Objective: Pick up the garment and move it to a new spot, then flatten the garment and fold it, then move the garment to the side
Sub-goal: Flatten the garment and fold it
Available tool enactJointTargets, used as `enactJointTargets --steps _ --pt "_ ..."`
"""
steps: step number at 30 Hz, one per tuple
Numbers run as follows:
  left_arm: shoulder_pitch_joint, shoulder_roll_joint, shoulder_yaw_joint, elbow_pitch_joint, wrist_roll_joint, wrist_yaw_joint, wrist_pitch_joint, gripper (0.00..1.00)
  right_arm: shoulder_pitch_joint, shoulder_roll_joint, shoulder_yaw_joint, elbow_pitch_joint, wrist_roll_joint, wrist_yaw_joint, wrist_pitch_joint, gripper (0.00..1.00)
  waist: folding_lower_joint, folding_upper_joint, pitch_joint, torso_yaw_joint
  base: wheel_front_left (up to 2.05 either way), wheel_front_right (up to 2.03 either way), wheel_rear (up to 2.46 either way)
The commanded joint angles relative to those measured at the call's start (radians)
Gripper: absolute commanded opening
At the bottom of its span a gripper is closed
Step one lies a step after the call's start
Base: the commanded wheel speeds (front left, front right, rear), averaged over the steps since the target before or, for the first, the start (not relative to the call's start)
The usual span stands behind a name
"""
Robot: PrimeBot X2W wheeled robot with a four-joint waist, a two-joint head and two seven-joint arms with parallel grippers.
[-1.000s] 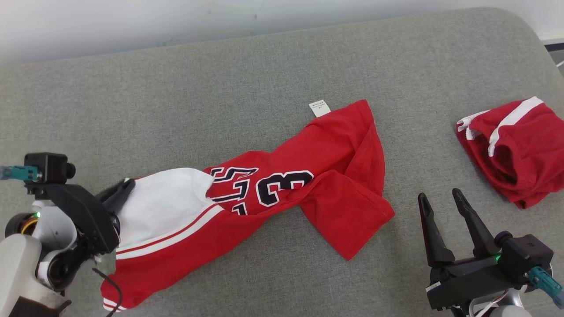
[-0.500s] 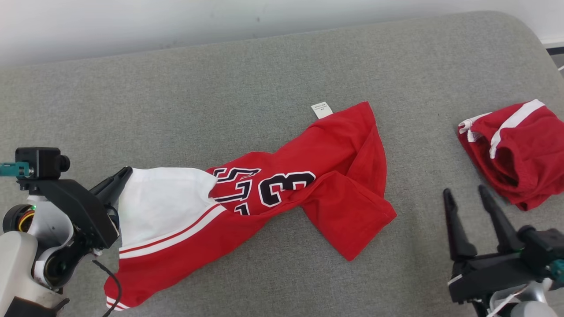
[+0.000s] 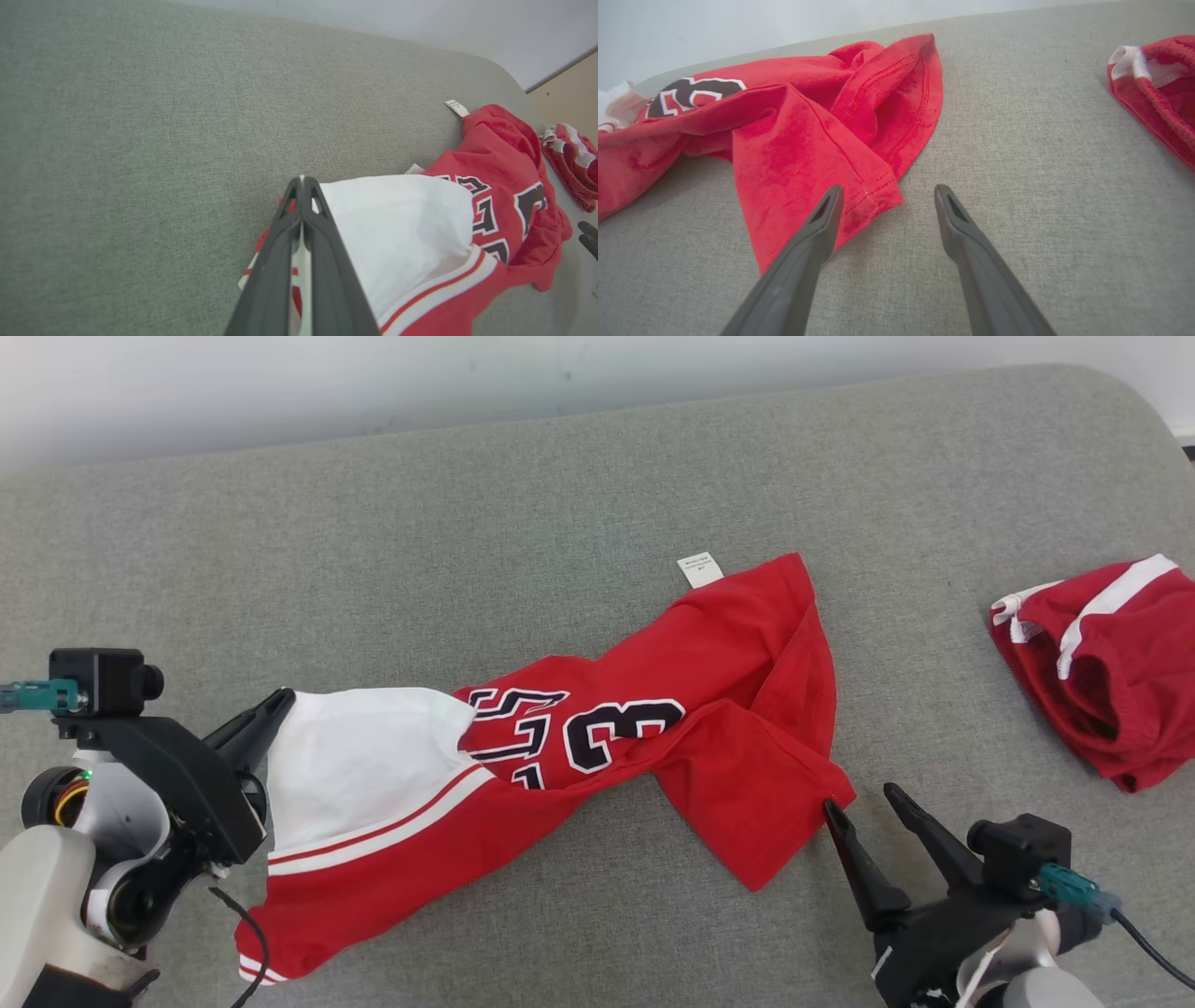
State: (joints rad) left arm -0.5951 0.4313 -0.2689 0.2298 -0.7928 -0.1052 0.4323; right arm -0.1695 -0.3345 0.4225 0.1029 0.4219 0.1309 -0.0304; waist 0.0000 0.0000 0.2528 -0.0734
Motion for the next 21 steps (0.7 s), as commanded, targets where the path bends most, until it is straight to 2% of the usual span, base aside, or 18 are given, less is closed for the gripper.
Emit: enactJointTargets --steps 1,3,4,5,6,7,14,21 --pt "-0.004 -0.001 -0.002 0.003 -0.002 -0.003 -0.005 0.00 -0.022 -0.004 0.015 0.019 0.020 0.000 -0.009 1.00 0.0000 0.0000 0.001 0.003 0.00 0.00 0.00" --pt "-0.007 -0.001 -0.004 0.003 -0.003 -0.005 -0.010 0.00 -0.044 -0.007 0.042 0.055 0.040 0.000 -0.015 1.00 0.0000 0.0000 0.001 0.005 0.00 0.00 0.00" --pt "-0.009 -0.002 -0.005 0.004 -0.003 -0.005 -0.012 0.00 -0.054 -0.008 0.049 0.070 0.050 0.000 -0.022 0.96 0.0000 0.0000 0.001 0.007 0.00 0.00 0.00" --pt "-0.009 -0.003 -0.004 0.003 -0.004 -0.006 -0.018 0.00 -0.065 -0.009 0.057 0.083 0.059 0.000 -0.031 0.45 0.0000 0.0000 0.001 0.008 0.00 0.00 0.00" --pt "-0.009 -0.003 -0.005 0.002 -0.004 -0.005 -0.020 0.00 -0.072 -0.012 0.063 0.095 0.066 0.000 -0.038 0.20 0.0000 0.0000 0.000 0.010 0.00 0.00 0.00" --pt "-0.009 -0.003 -0.005 0.000 -0.004 -0.006 -0.026 0.00 -0.078 -0.015 0.071 0.104 0.076 0.000 -0.043 0.00 0.0000 0.0000 -0.001 0.011 0.00 0.00 0.00" --pt "-0.009 0.009 -0.002 -0.050 -0.001 -0.011 -0.058 0.00 -0.093 -0.049 0.067 0.074 0.109 0.000 -0.088 0.00 0.0000 0.0000 -0.014 0.015 0.00 0.00 0.00" --pt "-0.028 0.015 0.021 -0.124 0.030 0.001 -0.132 0.00 -0.117 -0.073 -0.016 -0.046 0.058 0.000 -0.115 0.00 0.0000 0.0000 -0.043 0.015 0.00 0.00 0.00"
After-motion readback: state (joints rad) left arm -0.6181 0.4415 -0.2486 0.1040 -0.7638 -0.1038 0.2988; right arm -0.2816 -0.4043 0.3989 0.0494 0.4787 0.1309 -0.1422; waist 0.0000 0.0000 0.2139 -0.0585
